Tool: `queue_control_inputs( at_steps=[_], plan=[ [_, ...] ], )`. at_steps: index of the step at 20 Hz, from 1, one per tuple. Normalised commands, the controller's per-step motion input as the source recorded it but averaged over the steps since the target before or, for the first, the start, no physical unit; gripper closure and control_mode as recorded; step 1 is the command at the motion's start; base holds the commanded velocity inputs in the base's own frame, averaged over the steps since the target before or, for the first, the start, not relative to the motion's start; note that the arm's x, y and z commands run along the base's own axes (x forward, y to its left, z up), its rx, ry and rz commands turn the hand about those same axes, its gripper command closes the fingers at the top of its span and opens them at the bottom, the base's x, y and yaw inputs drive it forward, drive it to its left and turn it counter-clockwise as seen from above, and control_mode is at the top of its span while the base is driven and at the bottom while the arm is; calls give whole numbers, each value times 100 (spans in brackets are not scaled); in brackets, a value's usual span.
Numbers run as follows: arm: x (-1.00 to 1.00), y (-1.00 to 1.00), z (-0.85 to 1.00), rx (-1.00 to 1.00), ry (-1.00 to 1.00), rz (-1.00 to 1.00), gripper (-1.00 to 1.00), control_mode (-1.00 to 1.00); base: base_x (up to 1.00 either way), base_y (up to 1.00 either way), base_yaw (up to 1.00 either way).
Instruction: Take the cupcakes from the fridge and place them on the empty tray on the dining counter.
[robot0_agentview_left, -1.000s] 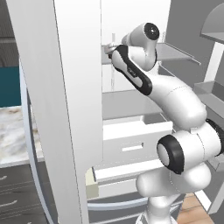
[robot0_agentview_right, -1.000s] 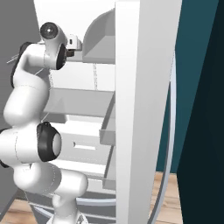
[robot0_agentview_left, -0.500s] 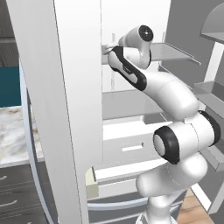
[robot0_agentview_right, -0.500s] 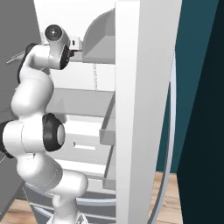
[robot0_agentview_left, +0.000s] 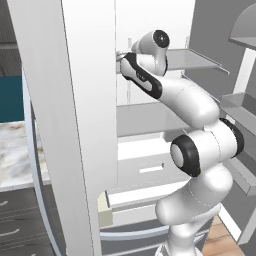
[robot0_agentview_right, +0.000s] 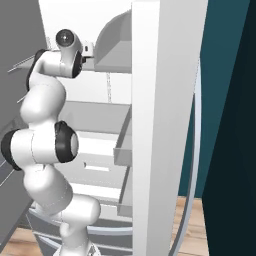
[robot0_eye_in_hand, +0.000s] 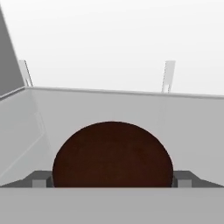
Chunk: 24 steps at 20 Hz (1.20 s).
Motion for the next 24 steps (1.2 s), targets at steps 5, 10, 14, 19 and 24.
queue_control_inputs(
  at_steps=[5,10,14,19,24],
  plan=[
    [25,7,-7,0,0,0,100,-100,0,0,0],
    [6,1,0,0,0,0,100,-100,0,0,0],
    [-48,-3,-12,0,-1,0,100,-100,0,0,0],
    [-89,-11,7,0,-1,0,100,-100,0,0,0],
    [-99,-18,43,0,-1,0,100,-100,0,0,0]
  ],
)
